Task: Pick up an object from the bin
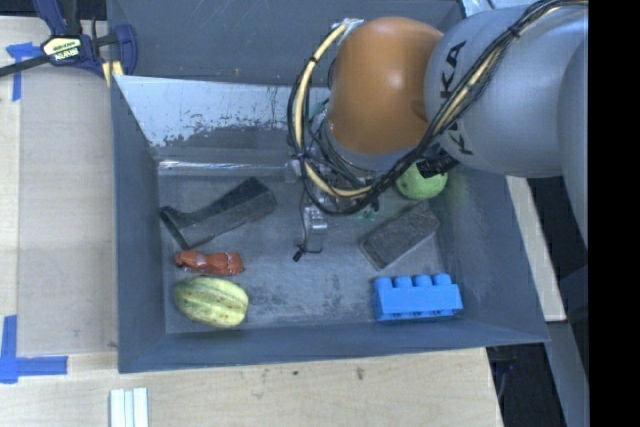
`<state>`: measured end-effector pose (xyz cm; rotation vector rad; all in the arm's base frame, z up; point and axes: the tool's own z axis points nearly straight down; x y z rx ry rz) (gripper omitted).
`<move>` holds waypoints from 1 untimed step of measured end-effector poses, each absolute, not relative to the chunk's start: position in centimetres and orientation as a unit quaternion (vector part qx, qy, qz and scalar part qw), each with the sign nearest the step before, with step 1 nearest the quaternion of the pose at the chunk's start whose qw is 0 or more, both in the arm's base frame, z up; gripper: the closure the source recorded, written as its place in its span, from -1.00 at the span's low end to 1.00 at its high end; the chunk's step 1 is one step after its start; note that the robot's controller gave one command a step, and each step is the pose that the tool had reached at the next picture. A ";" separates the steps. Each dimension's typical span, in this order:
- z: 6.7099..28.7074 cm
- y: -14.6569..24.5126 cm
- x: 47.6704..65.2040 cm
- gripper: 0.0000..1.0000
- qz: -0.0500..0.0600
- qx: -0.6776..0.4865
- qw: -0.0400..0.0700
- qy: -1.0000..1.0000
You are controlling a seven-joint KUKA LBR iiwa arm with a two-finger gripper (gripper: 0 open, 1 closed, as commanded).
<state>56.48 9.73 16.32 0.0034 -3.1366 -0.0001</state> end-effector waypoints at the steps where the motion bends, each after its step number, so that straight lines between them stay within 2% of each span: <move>1: 16.8 9.7 56.6 -1.00 0.000 0.000 -0.002 -1.000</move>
Offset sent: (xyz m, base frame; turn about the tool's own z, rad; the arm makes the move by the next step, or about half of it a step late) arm 0.0442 0.0732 -0.0932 -0.1849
